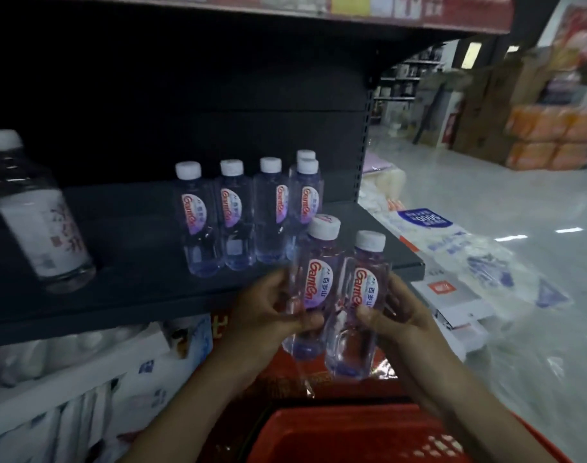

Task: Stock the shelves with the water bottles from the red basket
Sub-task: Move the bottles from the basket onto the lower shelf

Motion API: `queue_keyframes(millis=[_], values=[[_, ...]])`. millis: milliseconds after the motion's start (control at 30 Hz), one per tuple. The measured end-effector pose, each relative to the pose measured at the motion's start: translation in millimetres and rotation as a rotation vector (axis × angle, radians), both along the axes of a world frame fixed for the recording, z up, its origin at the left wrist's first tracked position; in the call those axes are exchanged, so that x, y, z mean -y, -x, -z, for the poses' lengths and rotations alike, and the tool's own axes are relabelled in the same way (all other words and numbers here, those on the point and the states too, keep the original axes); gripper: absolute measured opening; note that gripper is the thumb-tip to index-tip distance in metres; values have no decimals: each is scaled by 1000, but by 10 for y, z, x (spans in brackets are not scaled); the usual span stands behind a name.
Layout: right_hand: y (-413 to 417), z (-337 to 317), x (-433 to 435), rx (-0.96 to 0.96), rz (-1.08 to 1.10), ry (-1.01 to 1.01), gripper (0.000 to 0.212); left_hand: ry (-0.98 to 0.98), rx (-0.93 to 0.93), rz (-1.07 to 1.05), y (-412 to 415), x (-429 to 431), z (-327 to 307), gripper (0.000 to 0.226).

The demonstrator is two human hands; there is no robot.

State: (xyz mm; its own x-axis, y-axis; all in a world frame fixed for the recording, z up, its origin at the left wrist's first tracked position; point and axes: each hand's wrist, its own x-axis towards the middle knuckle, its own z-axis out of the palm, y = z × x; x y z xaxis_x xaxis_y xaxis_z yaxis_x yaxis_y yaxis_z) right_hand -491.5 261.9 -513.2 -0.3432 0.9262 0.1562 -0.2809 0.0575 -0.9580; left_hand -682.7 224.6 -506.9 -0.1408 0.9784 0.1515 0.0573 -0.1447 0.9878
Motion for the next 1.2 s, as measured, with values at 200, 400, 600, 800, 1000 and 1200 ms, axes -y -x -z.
queue_keyframes(millis=[200, 400, 600, 800, 1000, 1200], values=[[452, -307, -332, 159, -28, -244, 52, -182, 9, -215, 304, -195, -183, 43], [715, -449, -680, 209, 30, -356, 53, -284, 24, -338, 358, -400, -202, 43], [757, -353, -960, 249, 54, -312, 51, -219, -72, -431, 317, -650, -70, 40], [727, -248, -1069, 267, 89, -323, 45, -166, -412, -530, 212, -775, -27, 63], [784, -107, -1006, 640, 186, -436, 74, -90, -554, -454, 210, -729, 116, 88], [812, -48, -1088, 658, 296, -456, 77, -75, -499, -502, 248, -804, 124, 74]])
